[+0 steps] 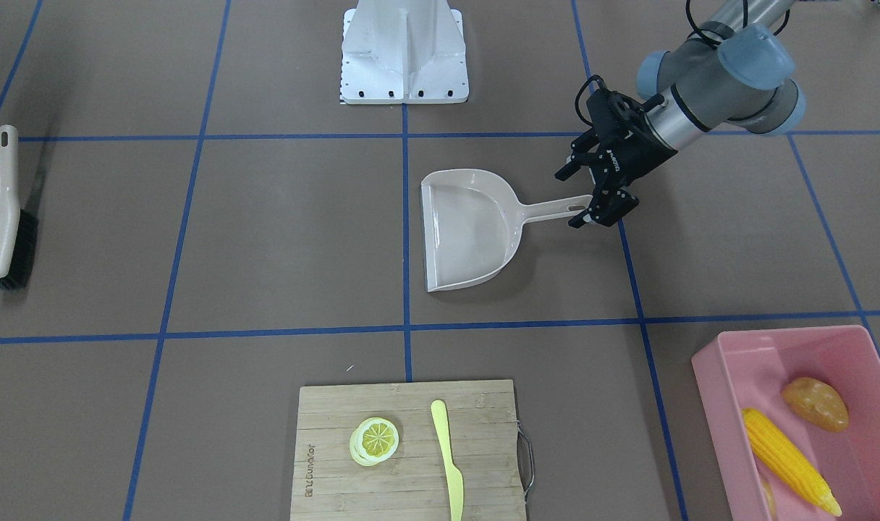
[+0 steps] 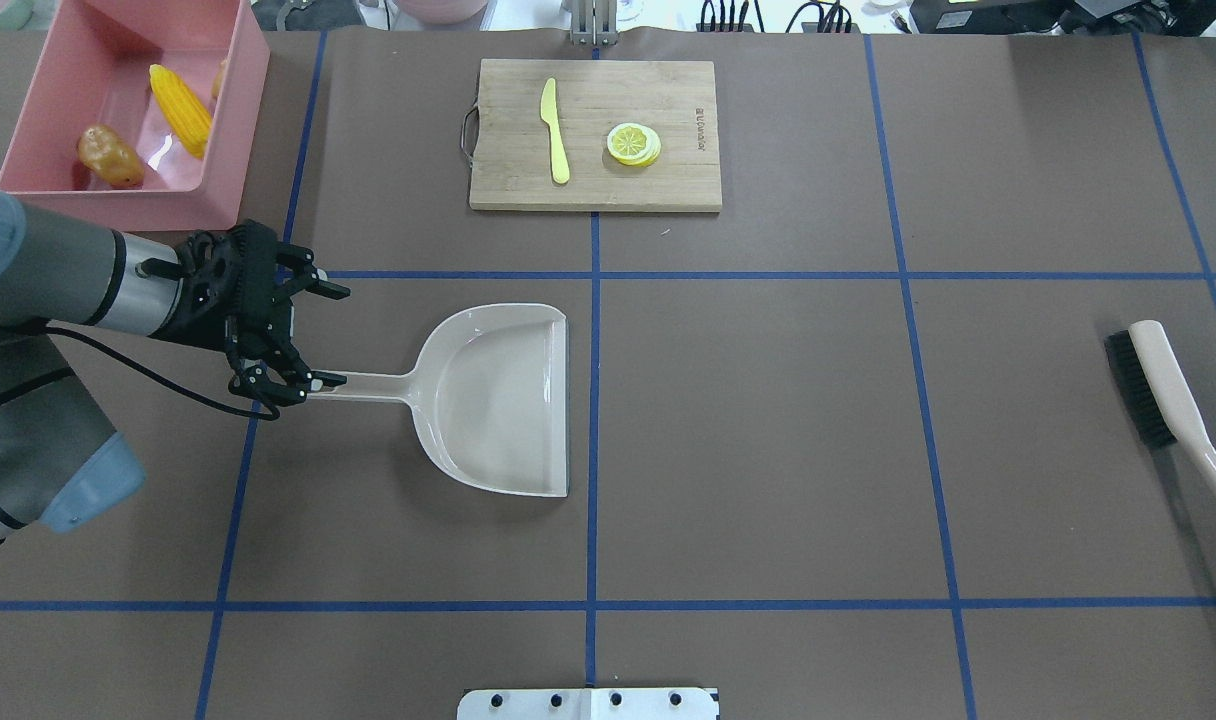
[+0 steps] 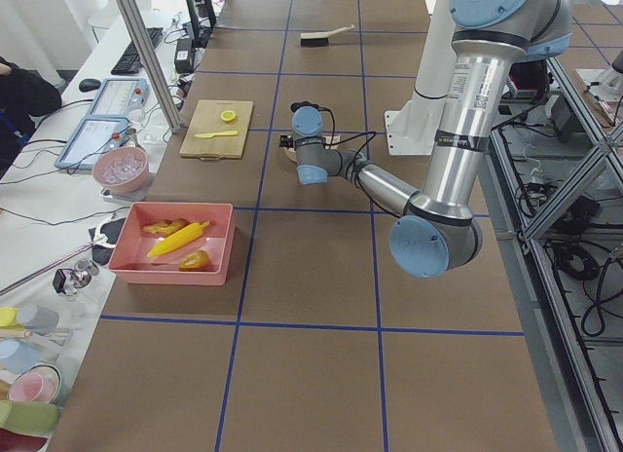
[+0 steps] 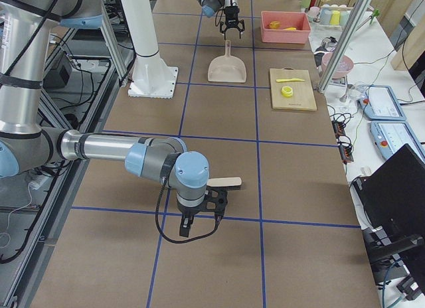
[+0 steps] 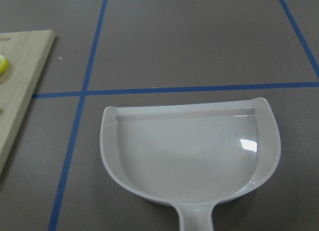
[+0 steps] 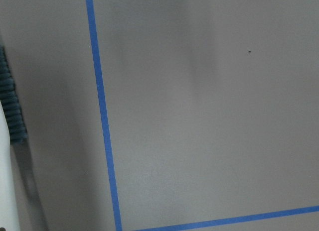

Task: Sweep and dump trash into bin
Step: 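Open the left gripper and release the dustpan handle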

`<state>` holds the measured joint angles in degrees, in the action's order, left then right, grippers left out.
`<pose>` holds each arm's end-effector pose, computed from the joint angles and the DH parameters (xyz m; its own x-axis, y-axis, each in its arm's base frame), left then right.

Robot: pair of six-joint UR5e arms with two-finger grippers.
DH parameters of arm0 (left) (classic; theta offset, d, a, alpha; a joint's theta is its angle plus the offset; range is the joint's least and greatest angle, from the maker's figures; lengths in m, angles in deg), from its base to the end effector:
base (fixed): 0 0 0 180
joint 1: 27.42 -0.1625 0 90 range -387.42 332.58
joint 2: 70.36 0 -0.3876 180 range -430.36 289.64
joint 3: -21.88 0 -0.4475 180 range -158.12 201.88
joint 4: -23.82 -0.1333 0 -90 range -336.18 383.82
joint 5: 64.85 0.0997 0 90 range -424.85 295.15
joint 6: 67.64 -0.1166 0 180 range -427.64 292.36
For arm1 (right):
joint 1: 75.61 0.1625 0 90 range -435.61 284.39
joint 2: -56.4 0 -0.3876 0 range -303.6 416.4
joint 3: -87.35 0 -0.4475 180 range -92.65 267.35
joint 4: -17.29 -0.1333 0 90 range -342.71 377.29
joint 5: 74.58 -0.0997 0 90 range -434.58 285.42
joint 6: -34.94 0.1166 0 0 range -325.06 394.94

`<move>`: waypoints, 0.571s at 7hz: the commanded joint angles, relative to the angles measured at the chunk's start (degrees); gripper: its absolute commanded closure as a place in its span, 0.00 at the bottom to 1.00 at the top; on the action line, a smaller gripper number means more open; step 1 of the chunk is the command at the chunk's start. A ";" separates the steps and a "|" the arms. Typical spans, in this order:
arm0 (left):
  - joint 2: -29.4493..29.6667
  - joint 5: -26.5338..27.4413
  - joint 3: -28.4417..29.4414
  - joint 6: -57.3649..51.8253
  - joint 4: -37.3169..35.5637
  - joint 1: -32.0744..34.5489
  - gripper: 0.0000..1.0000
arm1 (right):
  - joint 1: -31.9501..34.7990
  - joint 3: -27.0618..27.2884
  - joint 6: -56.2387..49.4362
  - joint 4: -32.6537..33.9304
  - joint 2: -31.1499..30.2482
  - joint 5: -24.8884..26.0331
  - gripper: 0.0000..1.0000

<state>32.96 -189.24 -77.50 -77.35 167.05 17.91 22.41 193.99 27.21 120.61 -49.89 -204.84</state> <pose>0.3877 -0.4881 0.2937 0.1700 0.9850 0.0283 -0.2025 0.0068 0.9793 0.1154 -0.4038 0.6409 0.7470 0.1180 0.6542 -0.0358 0.9898 -0.1377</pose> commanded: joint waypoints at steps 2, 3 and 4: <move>1.97 13.35 -2.55 4.17 -7.75 5.02 0.02 | 2.25 0.06 0.00 0.03 -0.06 0.00 0.00; 1.71 14.08 -4.40 4.35 -13.71 7.30 0.02 | 2.26 0.06 0.00 0.12 -0.06 0.09 0.00; 1.88 13.74 -5.11 4.87 -18.73 8.71 0.02 | 2.44 0.06 0.00 0.03 0.03 0.00 0.00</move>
<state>34.74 -176.25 -81.20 -73.07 154.70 24.52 24.54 194.04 27.21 120.68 -49.92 -204.80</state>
